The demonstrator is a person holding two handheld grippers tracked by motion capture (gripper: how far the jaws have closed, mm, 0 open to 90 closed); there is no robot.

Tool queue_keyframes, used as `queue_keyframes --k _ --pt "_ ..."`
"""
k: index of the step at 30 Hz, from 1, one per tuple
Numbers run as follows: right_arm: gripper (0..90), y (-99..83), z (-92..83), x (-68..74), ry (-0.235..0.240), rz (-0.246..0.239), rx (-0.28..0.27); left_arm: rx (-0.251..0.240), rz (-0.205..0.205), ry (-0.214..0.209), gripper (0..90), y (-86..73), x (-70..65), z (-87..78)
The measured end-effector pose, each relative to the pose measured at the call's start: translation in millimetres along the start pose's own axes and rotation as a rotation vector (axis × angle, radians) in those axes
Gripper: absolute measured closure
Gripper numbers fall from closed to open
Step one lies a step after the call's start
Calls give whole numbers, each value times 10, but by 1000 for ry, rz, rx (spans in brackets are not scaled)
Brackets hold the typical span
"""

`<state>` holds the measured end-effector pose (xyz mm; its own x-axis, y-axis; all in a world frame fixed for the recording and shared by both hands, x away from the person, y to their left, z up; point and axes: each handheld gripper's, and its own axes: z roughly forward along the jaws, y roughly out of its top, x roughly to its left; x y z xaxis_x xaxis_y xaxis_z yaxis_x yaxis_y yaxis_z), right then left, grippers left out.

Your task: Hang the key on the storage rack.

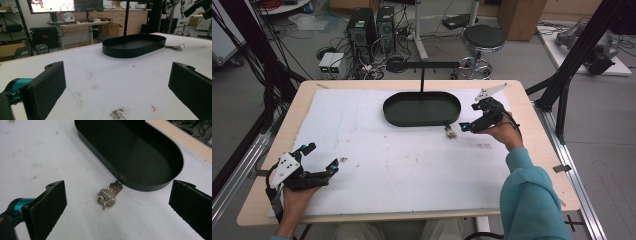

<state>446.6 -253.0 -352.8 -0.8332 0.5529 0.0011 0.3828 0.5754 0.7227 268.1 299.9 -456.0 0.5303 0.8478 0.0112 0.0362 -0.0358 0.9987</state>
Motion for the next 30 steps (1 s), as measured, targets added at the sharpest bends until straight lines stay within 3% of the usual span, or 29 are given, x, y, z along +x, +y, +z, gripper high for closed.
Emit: queue_keyframes --k 2,18,20,30 --pt "6 -7 93 -8 16 -8 43 -1 -1 0 17 0 -1 1" --pt "7 -55 374 -34 53 -29 164 1 0 -1 17 0 0 -1" --pt "39 -57 422 -19 69 -41 191 2 2 -1 17 1 2 -2" --pt "60 -71 565 6 82 -64 244 1 1 -1 17 1 1 -1"
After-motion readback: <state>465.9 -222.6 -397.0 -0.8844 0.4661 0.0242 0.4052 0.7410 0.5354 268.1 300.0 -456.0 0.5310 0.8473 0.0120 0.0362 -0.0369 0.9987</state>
